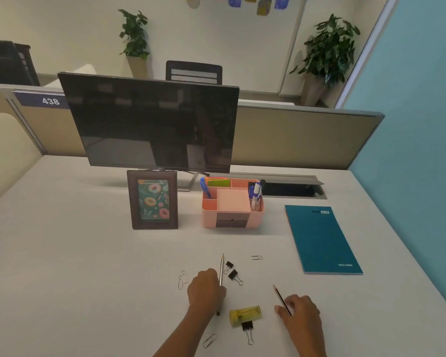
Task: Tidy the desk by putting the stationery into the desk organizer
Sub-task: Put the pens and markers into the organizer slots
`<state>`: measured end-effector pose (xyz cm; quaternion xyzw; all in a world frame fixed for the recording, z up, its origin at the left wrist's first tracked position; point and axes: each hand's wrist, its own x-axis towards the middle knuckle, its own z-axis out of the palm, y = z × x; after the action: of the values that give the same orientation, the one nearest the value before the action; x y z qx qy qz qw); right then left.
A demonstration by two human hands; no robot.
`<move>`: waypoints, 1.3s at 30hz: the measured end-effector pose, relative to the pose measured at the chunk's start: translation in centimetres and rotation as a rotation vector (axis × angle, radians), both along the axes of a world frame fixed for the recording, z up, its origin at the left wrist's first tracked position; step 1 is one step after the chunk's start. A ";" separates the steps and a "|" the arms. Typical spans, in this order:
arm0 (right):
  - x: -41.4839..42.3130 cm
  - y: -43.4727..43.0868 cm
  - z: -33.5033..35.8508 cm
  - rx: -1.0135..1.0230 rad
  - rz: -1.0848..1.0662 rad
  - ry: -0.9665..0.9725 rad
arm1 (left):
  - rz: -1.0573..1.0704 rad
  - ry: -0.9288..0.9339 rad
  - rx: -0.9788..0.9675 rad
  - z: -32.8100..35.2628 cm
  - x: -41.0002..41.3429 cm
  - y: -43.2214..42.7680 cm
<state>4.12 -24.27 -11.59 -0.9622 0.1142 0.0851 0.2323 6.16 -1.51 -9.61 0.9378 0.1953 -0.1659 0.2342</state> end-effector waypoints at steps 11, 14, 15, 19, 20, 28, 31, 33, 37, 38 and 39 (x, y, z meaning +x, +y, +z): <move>-0.6 2.0 1.1 -0.124 0.097 0.061 | 0.155 -0.002 -0.245 0.3 0.2 1.1; -0.6 1.8 1.0 -0.120 0.097 0.041 | 0.233 -0.117 -0.310 1.5 1.4 2.2; -0.7 1.8 1.0 -0.125 0.102 0.032 | 0.259 -0.164 -0.326 2.0 2.0 2.6; -0.7 1.8 0.7 -0.137 0.096 0.005 | 0.361 -0.340 -0.353 3.8 4.8 4.4; -0.7 1.8 0.5 -0.147 0.101 0.008 | 0.377 -0.388 -0.352 4.3 5.5 4.8; -0.4 1.6 0.0 -0.166 0.130 0.023 | 0.482 -0.636 -0.332 7.7 10.8 6.6; -0.6 1.8 0.1 -0.193 0.120 0.054 | 0.503 -0.646 -0.337 8.0 12.3 6.7; -0.8 2.1 0.2 -0.205 0.091 0.073 | 0.504 -0.655 -0.352 8.0 13.2 6.5; -0.8 1.9 -0.1 -0.186 0.099 0.037 | 0.479 -0.639 -0.338 7.8 14.0 5.5; -0.7 2.0 0.0 -0.196 0.123 0.058 | 0.465 -0.633 -0.332 7.5 14.0 5.3; -0.6 1.9 0.0 -0.188 0.130 0.051 | 0.456 -0.618 -0.321 7.2 14.1 5.1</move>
<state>3.56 -22.39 -11.56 -0.9826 0.0648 0.1136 0.1318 20.24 3.62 -2.38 0.8277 0.2902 0.1514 0.4558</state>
